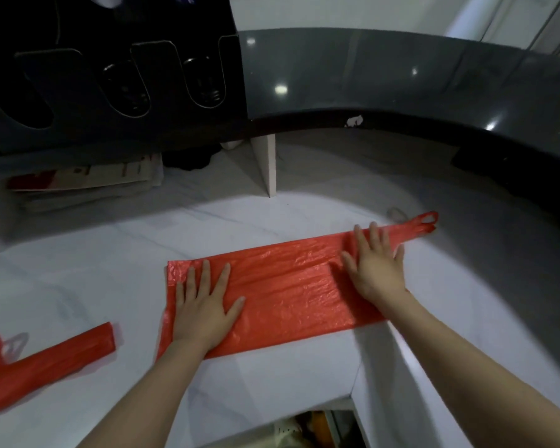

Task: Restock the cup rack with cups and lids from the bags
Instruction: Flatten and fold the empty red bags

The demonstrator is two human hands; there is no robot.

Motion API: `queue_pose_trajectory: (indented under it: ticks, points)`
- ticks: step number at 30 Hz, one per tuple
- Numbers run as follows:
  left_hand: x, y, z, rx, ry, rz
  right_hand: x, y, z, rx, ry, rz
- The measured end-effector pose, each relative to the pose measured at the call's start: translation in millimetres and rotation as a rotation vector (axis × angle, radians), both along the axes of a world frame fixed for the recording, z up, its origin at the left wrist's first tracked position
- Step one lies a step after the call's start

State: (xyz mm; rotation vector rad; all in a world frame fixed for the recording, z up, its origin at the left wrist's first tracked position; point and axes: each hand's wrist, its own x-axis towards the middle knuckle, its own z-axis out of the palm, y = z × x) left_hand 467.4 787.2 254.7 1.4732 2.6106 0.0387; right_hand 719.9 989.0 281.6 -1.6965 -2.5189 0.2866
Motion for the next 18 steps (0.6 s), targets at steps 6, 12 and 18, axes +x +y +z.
queue_pose_trajectory:
  ticks: [6, 12, 18]
  points:
    - [0.2, -1.4, 2.8, 0.022, -0.01, 0.004, -100.4, -139.8, -22.9, -0.132, 0.035, 0.444]
    - [-0.9, -2.4, 0.1, 0.055, -0.017, 0.002, -42.0, -105.1, -28.1, -0.037, -0.066, 0.289]
    - [-3.8, -2.5, 13.4, 0.311, -0.215, -0.034, 32.4, -72.0, -25.7, -0.061, -0.036, -0.039]
